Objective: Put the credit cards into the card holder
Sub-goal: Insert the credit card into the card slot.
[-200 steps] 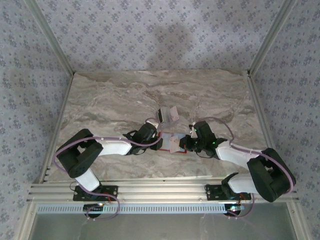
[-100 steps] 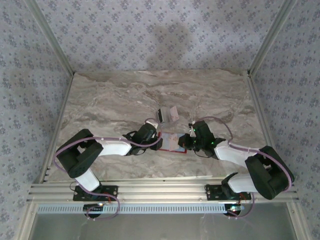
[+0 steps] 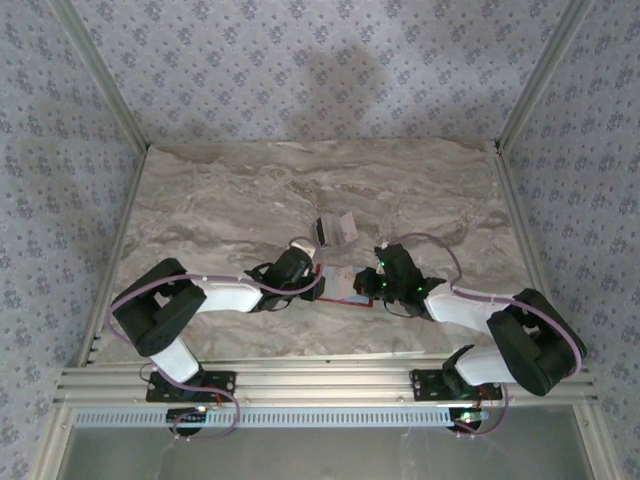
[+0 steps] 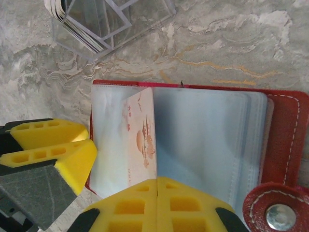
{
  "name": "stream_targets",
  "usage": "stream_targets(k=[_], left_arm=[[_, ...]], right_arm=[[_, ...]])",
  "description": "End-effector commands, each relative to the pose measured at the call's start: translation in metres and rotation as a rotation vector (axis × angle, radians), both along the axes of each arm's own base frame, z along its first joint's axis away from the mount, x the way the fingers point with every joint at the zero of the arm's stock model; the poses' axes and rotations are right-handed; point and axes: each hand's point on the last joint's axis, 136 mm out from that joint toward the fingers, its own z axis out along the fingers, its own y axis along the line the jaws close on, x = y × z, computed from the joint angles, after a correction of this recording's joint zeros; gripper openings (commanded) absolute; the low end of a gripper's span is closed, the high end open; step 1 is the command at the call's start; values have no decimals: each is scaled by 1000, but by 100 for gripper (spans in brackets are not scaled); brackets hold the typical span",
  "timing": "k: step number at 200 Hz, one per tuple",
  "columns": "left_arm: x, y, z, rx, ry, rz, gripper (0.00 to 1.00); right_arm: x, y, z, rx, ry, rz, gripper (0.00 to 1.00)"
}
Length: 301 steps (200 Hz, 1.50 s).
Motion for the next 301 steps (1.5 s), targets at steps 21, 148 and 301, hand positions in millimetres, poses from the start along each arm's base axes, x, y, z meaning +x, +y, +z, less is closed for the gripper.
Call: stream_targets(k=[21, 148, 301], left_arm=[[-21, 7, -26, 45, 91, -24, 38], [-22, 6, -30, 47, 98, -21, 38], [-29, -2, -35, 44, 107, -36, 38]], right_arm=[[6, 4, 0, -24, -27, -21, 0], [0, -4, 8, -84, -69, -74, 0], [-3, 0, 5, -131, -108, -151, 0]])
